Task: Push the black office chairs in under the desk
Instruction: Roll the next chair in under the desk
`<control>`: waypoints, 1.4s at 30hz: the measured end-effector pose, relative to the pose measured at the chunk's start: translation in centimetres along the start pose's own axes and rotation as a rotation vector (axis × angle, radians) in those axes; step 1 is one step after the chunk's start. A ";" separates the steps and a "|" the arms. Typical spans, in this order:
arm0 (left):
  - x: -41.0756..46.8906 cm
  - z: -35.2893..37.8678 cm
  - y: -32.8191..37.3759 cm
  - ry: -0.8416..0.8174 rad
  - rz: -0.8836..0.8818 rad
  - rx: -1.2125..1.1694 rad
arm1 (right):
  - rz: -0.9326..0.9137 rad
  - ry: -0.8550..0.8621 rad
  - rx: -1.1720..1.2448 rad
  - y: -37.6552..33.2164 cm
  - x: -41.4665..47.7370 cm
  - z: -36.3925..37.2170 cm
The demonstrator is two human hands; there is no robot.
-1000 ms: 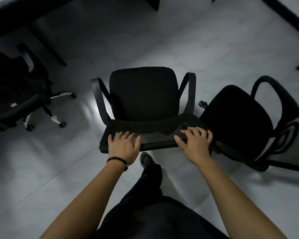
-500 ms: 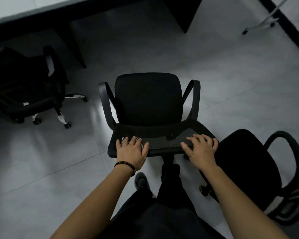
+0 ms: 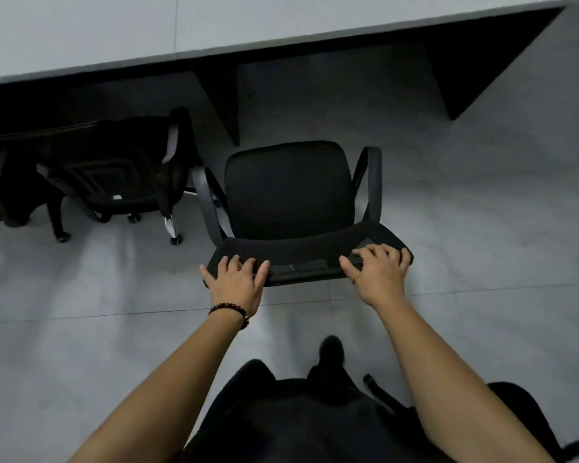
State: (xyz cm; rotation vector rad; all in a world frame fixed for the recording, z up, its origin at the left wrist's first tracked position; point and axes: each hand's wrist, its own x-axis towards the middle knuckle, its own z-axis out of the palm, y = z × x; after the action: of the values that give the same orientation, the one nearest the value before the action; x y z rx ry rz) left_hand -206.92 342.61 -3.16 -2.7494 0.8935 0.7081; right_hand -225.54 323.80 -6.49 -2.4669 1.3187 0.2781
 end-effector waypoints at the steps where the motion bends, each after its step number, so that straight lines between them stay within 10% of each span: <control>1: 0.7 -0.4 0.0 -0.002 -0.007 0.000 | -0.015 -0.001 -0.005 -0.4 1.2 -0.3; 42: 28.6 -14.4 2.2 0.050 0.028 -0.110 | -0.031 -0.040 -0.006 -8.6 28.8 -8.4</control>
State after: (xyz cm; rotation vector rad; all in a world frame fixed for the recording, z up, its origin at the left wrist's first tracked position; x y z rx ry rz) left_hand -182.37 322.01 -4.54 -2.8684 0.9313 0.7166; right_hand -202.35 302.96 -6.23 -2.4712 1.2636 0.3227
